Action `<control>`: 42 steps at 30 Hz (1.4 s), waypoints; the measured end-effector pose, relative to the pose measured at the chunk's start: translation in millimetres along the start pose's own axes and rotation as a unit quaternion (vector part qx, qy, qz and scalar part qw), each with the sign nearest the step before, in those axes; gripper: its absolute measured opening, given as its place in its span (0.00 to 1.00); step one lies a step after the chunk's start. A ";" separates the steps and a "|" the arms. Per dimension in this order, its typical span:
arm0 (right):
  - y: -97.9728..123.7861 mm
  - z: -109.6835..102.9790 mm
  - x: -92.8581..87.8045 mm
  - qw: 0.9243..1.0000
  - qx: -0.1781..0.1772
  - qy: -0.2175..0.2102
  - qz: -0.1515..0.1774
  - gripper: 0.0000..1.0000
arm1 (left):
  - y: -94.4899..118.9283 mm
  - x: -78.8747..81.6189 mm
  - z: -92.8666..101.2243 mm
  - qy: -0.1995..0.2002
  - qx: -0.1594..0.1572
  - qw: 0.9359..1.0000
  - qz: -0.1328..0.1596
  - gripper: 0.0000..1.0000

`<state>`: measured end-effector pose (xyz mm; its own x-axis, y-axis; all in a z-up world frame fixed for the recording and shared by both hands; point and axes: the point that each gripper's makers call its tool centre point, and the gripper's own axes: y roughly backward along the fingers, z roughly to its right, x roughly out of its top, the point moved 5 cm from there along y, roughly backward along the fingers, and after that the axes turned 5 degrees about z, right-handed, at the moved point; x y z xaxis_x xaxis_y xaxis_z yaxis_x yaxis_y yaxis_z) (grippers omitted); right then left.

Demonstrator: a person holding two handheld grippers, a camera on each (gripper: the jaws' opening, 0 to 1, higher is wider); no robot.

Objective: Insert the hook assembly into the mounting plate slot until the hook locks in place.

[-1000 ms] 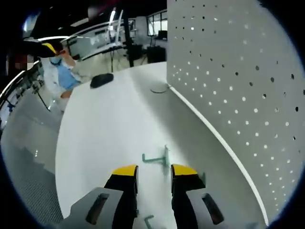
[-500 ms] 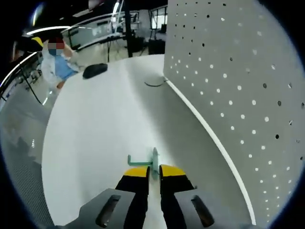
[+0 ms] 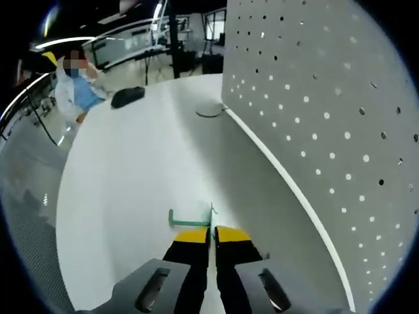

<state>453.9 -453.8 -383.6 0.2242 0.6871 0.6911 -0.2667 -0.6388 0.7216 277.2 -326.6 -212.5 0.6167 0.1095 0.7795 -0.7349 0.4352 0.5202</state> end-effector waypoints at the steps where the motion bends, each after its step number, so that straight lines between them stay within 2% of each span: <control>1: 1.9 -0.2 -0.2 1.000 -0.002 0.000 0.001 0.00 | 0.1 0.3 -0.1 -0.001 0.000 1.000 0.001 0.96; 14: 27.7 3.8 14.6 0.999 -0.027 -0.021 0.030 0.00 | 1.1 9.2 10.7 -0.015 -0.014 1.000 0.014 0.97; 17: 37.1 1.6 14.6 0.998 -0.025 -0.043 0.028 0.00 | 2.4 9.8 13.9 -0.019 -0.017 1.000 0.016 0.98; 25: 69.9 -0.4 22.2 0.997 -0.044 -0.043 0.055 0.00 | 7.1 19.9 26.1 -0.043 -0.033 0.998 0.027 1.00; 34: 116.5 -5.0 29.8 0.991 -0.049 -0.078 0.092 0.00 | 9.9 24.0 35.5 -0.056 -0.046 0.997 0.038 1.00; 38: 135.5 -3.9 29.2 0.989 -0.060 -0.086 0.105 0.00 | 9.3 21.9 37.6 -0.047 -0.056 0.997 0.039 1.00; 42: 152.9 -2.7 27.4 0.983 -0.063 -0.116 0.128 0.00 | 7.8 16.1 39.1 -0.048 -0.059 0.997 0.029 1.00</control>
<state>416.8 -531.7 -254.5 0.3381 0.4024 0.8507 -0.4529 -0.7229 0.5219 270.4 -356.4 -182.3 0.5397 0.0547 0.8401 -0.7274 0.5327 0.4326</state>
